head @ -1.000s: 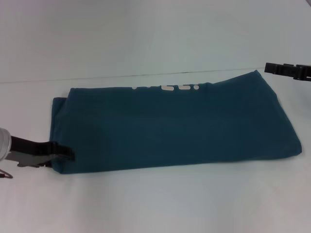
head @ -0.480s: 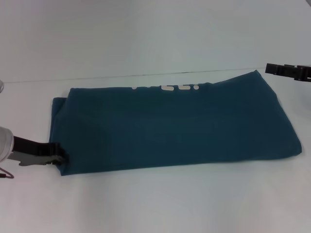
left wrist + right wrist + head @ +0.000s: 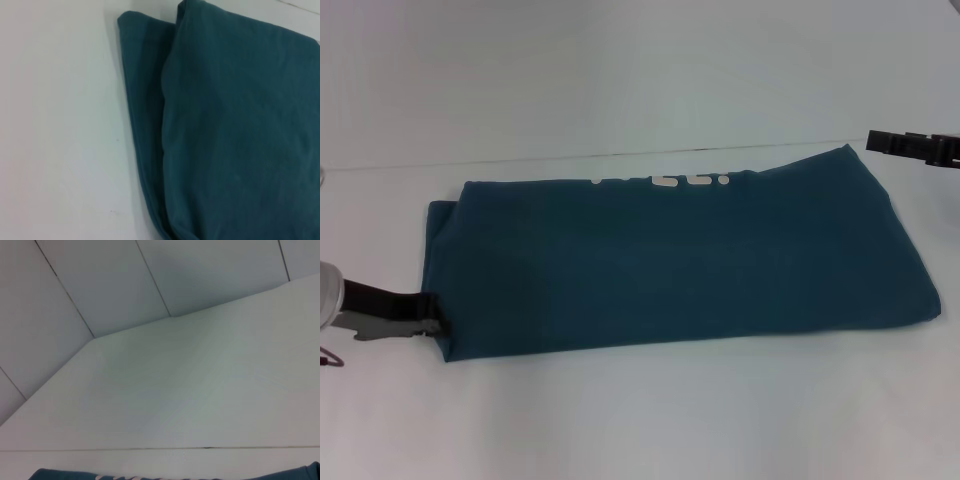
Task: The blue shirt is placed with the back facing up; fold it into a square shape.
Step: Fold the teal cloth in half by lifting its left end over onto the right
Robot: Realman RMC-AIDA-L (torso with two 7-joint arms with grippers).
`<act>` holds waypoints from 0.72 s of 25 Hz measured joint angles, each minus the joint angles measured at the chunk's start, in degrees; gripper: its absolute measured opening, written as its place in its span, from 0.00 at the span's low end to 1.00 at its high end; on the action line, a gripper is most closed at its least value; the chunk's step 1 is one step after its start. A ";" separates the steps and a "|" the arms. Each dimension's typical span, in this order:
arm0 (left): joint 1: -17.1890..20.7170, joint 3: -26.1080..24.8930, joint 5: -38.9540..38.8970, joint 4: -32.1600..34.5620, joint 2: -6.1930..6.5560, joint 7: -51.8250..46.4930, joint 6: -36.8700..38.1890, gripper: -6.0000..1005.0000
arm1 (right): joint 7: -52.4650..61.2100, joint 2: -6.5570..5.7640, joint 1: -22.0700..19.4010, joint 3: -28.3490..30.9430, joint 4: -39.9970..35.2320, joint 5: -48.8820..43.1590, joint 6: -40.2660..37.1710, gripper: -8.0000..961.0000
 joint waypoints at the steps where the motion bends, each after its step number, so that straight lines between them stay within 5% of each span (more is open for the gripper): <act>1: 0.10 0.00 0.02 0.17 0.05 0.00 0.12 0.00 | 0.00 0.00 0.00 0.00 0.00 0.00 0.12 0.85; 18: 5.33 -0.61 -0.24 5.81 0.01 0.06 2.05 0.02 | -0.09 0.46 -0.08 0.00 0.36 -0.03 0.41 0.85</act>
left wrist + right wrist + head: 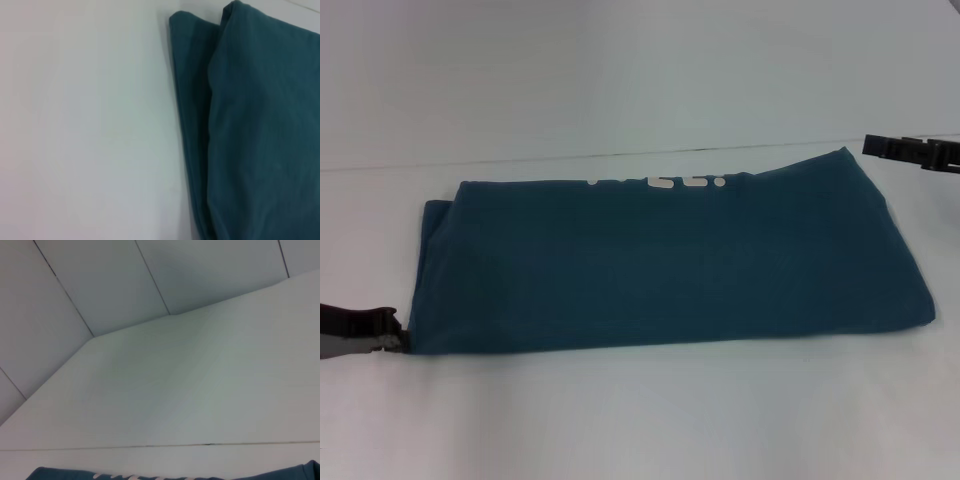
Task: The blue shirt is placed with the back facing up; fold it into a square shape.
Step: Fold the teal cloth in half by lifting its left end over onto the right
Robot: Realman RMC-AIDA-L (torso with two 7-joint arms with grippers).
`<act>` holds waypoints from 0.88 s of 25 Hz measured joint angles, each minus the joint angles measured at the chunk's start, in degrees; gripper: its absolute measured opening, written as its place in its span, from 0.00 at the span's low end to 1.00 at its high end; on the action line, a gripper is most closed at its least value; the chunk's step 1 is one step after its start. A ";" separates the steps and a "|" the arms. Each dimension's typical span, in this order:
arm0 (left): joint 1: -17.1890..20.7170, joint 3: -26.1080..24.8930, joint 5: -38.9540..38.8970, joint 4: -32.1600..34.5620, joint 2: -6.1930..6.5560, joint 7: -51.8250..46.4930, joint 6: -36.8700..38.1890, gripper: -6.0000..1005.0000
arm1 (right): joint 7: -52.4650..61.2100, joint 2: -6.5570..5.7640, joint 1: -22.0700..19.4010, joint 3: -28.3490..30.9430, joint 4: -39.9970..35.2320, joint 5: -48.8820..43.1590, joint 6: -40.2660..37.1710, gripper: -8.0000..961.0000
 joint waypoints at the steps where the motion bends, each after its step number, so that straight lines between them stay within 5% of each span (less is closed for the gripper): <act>1: 0.03 -0.01 -0.03 0.01 -0.05 0.04 0.01 0.02 | 0.01 0.03 0.00 0.00 0.00 0.00 0.00 0.85; 13: -0.34 -1.14 -2.43 -0.39 0.20 0.12 2.74 0.03 | 0.01 0.00 -0.17 0.00 -0.10 0.01 -0.01 0.85; 22: 0.09 -3.90 -2.98 -0.09 0.32 0.53 3.81 0.30 | -0.50 -0.02 -0.27 0.00 -0.05 0.00 -0.01 0.85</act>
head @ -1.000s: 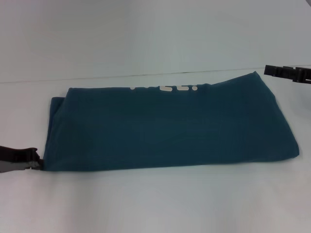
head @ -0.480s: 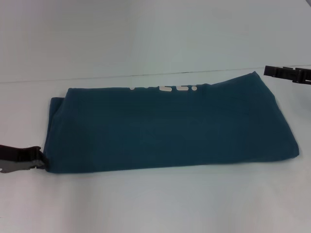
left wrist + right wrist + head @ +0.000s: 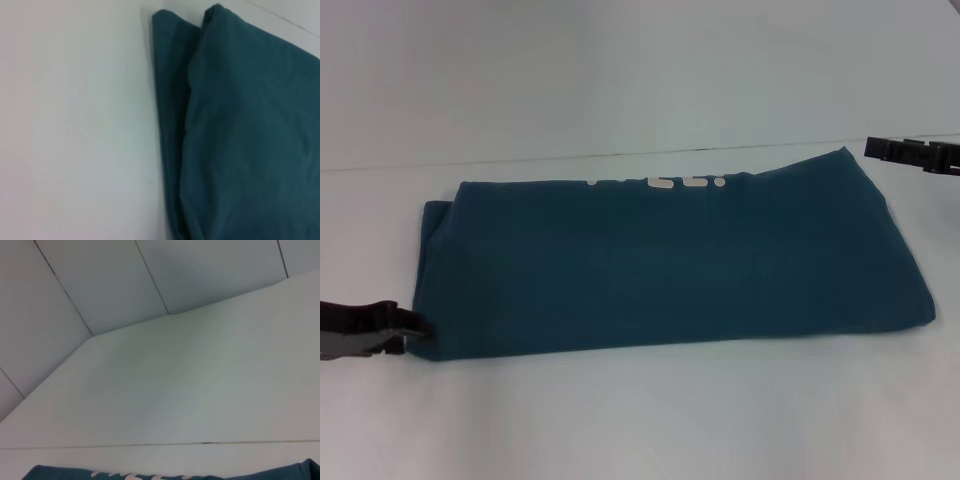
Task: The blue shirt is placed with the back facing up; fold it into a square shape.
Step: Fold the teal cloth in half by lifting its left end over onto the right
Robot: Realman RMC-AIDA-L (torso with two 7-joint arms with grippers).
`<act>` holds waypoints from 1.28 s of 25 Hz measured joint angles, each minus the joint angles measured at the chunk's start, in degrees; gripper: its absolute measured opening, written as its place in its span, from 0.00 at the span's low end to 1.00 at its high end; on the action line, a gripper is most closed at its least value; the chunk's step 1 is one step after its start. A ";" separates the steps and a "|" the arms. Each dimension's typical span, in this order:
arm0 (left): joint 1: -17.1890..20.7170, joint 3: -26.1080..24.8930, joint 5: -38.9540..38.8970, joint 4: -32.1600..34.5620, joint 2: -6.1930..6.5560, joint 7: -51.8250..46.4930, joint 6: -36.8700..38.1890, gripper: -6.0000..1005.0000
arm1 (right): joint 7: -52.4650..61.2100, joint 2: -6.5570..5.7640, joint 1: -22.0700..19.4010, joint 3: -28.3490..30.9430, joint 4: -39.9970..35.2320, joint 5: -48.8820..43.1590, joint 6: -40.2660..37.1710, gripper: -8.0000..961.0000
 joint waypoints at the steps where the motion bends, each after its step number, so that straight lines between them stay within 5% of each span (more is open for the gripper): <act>1: 0.06 -0.33 0.14 0.01 0.05 0.01 0.00 0.32 | -0.05 0.00 0.00 0.00 0.02 0.00 0.00 0.85; 7: 0.55 -0.76 0.41 0.01 0.16 -0.35 0.28 0.45 | -0.04 0.01 0.00 0.00 -0.11 0.00 0.00 0.85; 15: 0.84 -0.77 0.59 -0.31 0.57 -0.97 1.38 0.75 | 0.16 -0.09 0.00 0.00 -0.20 0.01 0.00 0.85; 32: -1.00 -0.15 0.68 -3.67 0.58 -1.09 0.12 0.75 | -0.04 -0.16 -0.07 0.00 -0.23 1.04 -0.22 0.85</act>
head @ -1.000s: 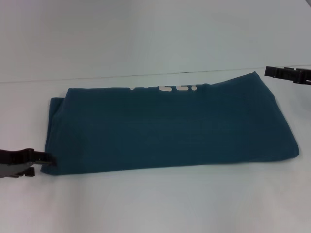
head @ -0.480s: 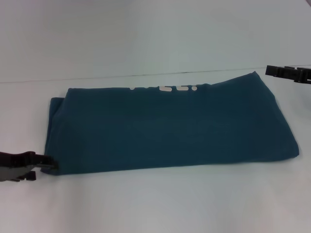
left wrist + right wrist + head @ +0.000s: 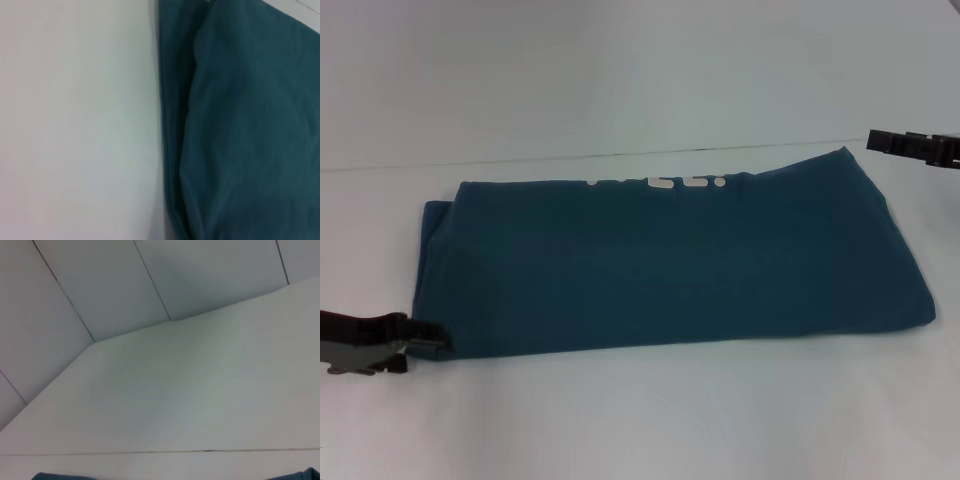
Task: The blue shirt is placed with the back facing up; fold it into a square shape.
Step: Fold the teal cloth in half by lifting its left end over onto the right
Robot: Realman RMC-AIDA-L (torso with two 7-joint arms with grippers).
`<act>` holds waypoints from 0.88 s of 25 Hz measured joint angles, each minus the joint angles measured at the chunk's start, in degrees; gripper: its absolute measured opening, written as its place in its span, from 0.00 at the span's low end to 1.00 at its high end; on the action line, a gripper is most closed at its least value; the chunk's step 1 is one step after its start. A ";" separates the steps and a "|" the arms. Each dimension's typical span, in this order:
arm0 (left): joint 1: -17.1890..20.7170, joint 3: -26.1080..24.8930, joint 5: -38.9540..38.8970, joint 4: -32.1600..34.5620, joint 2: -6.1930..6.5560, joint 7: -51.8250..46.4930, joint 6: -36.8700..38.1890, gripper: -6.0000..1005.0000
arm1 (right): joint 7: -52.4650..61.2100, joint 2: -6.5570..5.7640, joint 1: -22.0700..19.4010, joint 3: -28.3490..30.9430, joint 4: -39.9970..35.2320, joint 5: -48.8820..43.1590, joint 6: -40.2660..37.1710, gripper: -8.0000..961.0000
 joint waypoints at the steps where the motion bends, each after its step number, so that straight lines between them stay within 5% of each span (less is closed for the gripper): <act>1: -0.14 0.01 0.00 -0.43 0.00 0.06 -0.31 0.75 | 0.00 -0.02 0.00 0.00 0.00 0.06 -0.05 0.85; 22: -2.74 1.64 -0.05 -3.62 -0.24 0.35 -4.46 0.75 | 0.27 -0.19 -0.28 0.00 0.00 0.39 -0.23 0.85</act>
